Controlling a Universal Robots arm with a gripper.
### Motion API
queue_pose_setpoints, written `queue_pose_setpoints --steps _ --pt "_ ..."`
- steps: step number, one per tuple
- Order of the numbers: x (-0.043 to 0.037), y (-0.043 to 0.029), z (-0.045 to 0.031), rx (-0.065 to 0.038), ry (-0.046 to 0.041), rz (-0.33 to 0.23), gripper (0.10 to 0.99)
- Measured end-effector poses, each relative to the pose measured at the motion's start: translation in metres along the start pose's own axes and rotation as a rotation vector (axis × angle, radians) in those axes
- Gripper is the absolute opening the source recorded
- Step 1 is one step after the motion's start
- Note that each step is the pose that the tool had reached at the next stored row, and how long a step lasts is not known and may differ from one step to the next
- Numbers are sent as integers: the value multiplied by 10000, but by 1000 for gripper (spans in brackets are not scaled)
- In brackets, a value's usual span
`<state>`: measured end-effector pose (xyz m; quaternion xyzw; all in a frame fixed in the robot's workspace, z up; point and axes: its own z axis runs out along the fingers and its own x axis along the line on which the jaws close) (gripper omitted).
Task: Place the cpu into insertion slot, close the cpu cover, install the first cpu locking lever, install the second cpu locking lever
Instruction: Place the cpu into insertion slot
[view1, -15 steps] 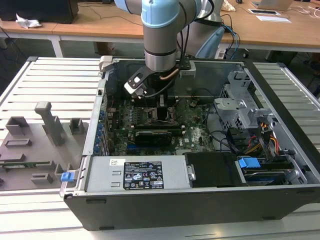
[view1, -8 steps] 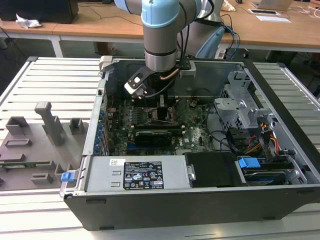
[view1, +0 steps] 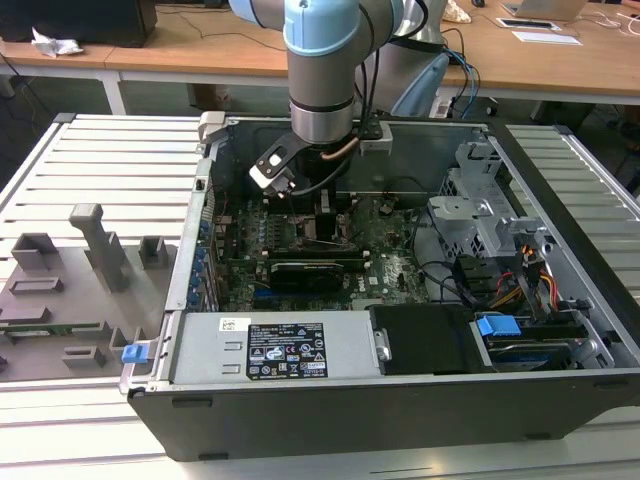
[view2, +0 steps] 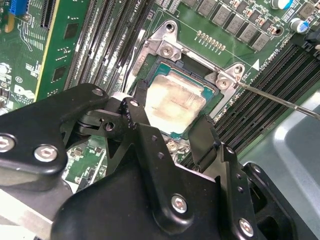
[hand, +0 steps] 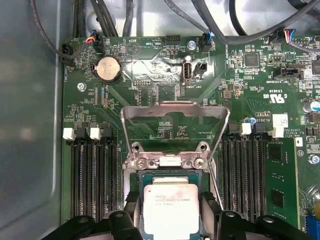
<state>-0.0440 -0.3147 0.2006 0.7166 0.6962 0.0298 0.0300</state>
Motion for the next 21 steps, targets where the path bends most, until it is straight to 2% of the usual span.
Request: queue_pose_setpoints --steps 21 --pt "26 4 1 0 0 2 600"
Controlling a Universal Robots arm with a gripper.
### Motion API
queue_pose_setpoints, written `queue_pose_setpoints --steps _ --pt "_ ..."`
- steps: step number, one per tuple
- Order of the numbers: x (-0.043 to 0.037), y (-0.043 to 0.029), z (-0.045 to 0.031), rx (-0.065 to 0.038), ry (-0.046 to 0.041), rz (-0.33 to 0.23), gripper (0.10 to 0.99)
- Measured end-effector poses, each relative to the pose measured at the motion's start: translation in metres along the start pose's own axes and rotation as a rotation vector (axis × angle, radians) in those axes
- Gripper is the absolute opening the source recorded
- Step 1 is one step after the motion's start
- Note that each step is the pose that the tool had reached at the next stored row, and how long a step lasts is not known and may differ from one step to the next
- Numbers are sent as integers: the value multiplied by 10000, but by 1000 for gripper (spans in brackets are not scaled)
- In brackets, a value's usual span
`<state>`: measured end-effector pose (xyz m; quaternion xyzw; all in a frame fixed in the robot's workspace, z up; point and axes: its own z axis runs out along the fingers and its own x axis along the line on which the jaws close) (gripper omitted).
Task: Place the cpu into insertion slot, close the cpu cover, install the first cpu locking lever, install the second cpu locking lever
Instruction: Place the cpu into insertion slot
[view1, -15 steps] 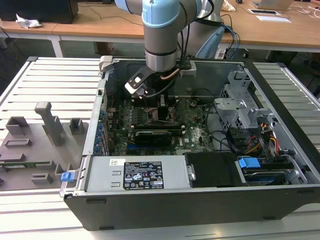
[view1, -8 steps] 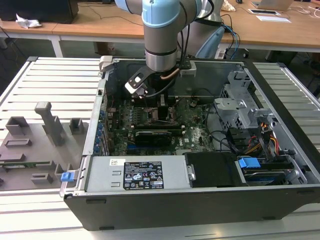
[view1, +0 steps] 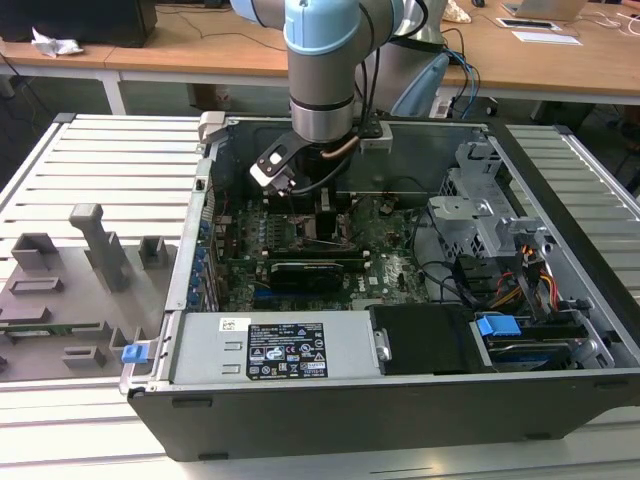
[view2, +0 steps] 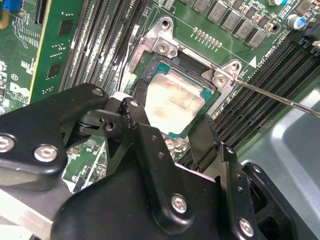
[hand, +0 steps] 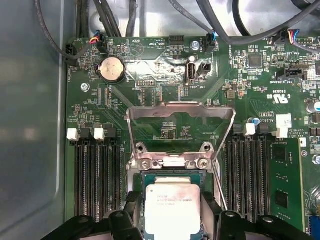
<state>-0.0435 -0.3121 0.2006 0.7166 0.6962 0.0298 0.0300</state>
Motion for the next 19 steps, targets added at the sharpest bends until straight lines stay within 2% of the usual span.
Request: queue_pose_setpoints --steps 4,5,10,11,13,19 --pt "-31 1 0 0 -1 1 588" --pt "-31 1 0 0 -1 2 525" --pt "-32 2 1 -2 2 1 533" --pt "-32 2 1 -1 1 0 600" --pt "-32 3 -1 0 -1 1 600" --pt "-32 9 -70 2 -3 0 600"
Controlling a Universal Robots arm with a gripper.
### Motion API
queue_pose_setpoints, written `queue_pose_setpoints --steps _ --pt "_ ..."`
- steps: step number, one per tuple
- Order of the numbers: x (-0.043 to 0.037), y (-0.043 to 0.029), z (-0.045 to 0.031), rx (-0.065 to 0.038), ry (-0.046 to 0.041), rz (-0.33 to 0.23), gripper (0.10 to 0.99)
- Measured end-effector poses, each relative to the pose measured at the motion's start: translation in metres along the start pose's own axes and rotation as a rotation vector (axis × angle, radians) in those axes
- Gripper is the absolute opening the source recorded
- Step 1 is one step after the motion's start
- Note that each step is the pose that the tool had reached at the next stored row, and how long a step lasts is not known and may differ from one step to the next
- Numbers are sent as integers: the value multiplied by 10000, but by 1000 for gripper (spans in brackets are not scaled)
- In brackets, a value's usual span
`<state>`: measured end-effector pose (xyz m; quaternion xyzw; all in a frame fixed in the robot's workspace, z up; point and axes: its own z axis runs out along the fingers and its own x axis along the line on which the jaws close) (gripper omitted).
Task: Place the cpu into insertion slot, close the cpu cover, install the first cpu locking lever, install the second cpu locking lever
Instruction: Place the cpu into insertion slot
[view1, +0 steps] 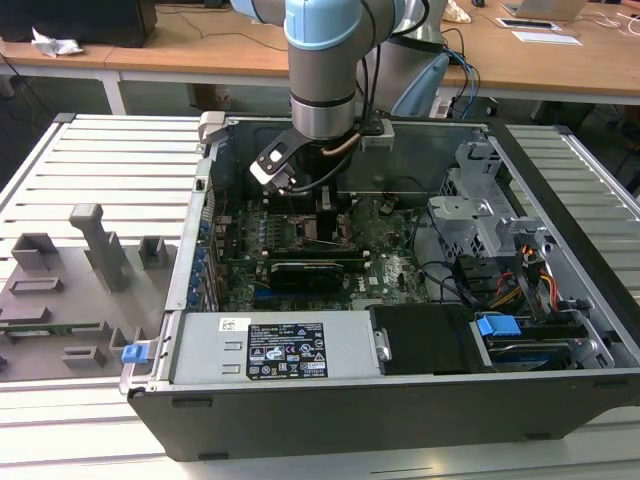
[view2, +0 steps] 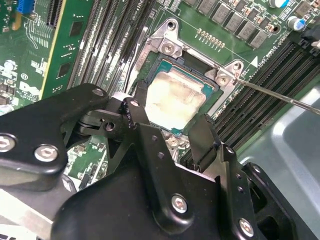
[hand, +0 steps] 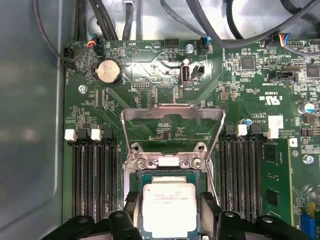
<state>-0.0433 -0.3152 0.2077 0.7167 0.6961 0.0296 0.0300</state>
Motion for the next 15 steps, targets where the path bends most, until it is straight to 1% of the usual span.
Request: queue_pose_setpoints --steps 2,8,9,10,15 --pt "0 1 -17 3 0 0 584" --pt "0 4 -50 14 -3 0 216" --pt "0 5 -56 15 -3 0 216" --pt "0 6 -64 15 -4 1 106" --pt "1 9 -93 23 -4 -1 106"
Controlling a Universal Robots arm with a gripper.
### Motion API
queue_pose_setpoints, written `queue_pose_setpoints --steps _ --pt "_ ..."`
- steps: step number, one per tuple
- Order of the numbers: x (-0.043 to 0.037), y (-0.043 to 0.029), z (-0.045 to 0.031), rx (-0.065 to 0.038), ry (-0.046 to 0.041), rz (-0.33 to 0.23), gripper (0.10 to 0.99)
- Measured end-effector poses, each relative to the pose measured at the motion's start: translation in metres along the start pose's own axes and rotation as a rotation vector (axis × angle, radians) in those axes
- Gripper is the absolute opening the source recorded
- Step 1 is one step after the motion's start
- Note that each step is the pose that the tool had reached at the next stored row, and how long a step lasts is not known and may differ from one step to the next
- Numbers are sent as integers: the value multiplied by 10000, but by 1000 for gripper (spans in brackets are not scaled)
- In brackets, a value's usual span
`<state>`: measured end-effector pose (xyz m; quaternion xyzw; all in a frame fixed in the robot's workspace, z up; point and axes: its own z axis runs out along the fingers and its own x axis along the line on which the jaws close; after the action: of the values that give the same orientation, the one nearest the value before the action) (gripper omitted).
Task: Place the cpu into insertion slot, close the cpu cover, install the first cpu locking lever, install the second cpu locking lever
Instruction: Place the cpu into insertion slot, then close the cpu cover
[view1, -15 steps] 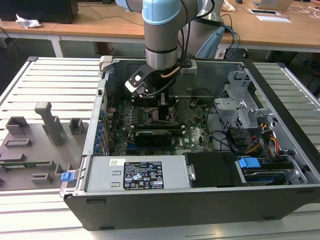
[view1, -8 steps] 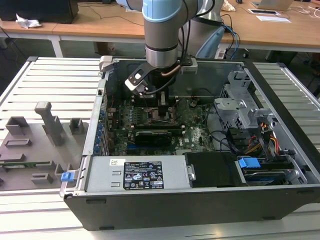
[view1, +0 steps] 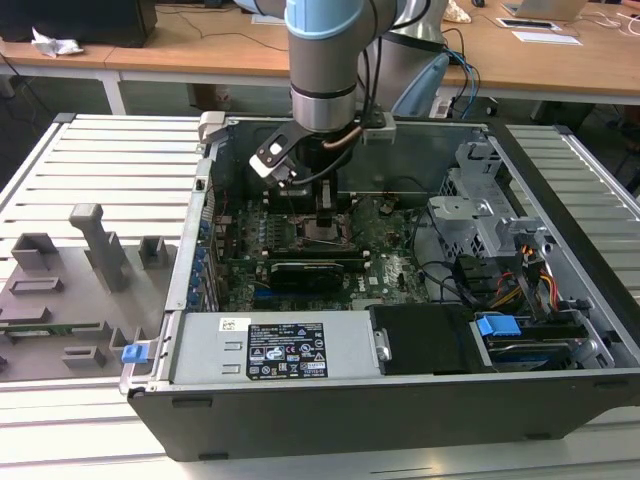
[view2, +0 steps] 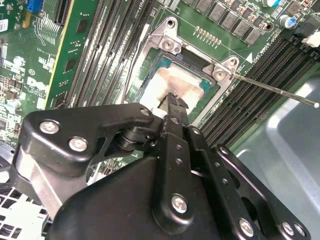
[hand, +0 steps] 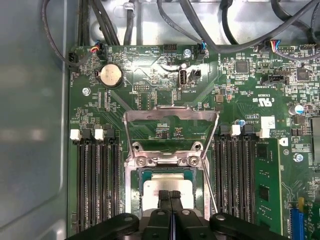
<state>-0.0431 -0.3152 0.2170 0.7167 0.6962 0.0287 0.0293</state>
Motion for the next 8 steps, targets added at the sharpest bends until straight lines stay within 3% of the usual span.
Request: queue_pose_setpoints --steps 8 --pt "-1 2 -35 2 -3 0 106"
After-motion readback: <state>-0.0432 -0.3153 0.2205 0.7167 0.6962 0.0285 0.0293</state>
